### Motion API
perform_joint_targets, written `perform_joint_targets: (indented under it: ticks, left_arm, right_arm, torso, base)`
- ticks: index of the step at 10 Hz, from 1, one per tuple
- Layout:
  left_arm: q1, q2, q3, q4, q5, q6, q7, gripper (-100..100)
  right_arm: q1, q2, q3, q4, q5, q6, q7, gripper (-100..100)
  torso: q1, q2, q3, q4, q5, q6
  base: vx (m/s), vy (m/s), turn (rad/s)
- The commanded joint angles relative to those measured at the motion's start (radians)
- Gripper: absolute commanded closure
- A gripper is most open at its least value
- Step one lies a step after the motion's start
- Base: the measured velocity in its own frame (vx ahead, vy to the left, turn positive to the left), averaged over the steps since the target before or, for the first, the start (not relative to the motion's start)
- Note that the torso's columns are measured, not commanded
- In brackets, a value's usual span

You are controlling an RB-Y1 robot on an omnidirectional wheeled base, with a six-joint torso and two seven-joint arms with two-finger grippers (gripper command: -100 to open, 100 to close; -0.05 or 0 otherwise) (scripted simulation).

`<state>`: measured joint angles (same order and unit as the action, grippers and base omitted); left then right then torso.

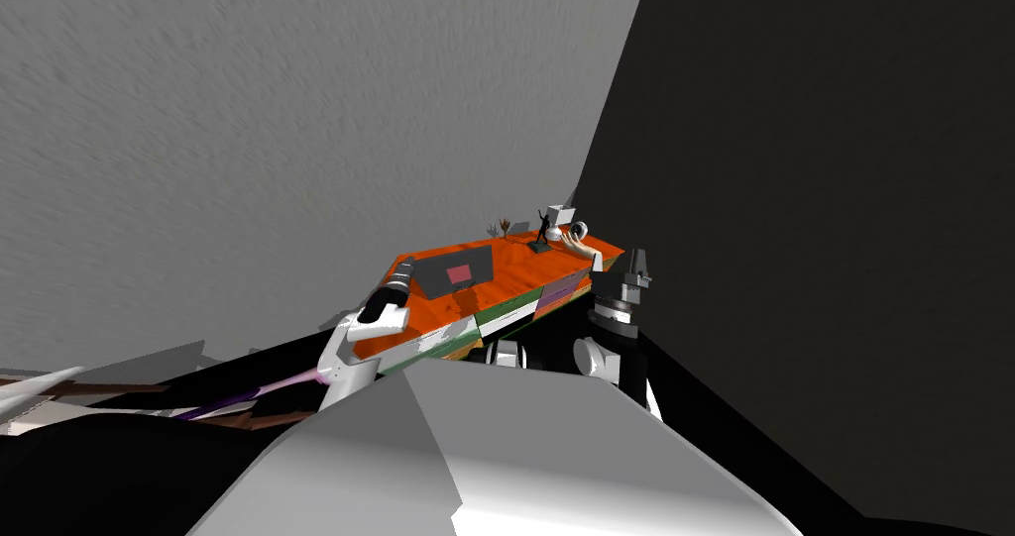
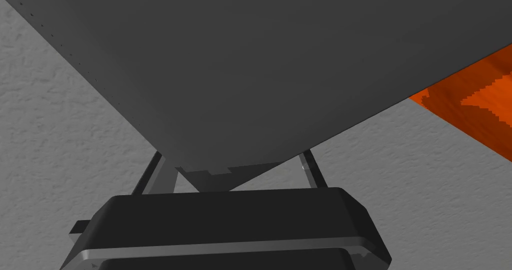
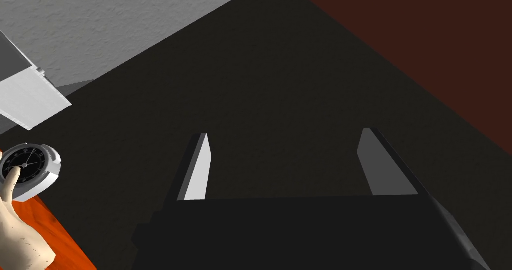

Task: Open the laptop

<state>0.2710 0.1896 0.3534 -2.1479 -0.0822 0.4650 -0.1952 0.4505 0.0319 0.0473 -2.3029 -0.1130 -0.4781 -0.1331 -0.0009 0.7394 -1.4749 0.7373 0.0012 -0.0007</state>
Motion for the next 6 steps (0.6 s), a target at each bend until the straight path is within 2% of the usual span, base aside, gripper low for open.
perform_joint_targets:
  ticks: [1,6]
  left_arm:
    - [0.003,0.001,0.000,-0.005,0.004,0.038,0.001,100]
    - [0.003,0.001,0.000,-0.005,0.004,0.038,0.001,100]
  right_arm:
    - [0.000,0.000,0.000,0.000,0.000,0.000,0.000,0]
    - [0.000,0.000,0.000,0.000,0.000,0.000,0.000,0]
  torso:
    - [0.001,-0.001,0.000,-0.001,0.001,-0.001]
    - [0.004,-0.003,-0.002,-0.002,0.002,0.000]
  base:
    - [0.000,0.000,0.000]
    - [-0.002,0.002,-0.006]
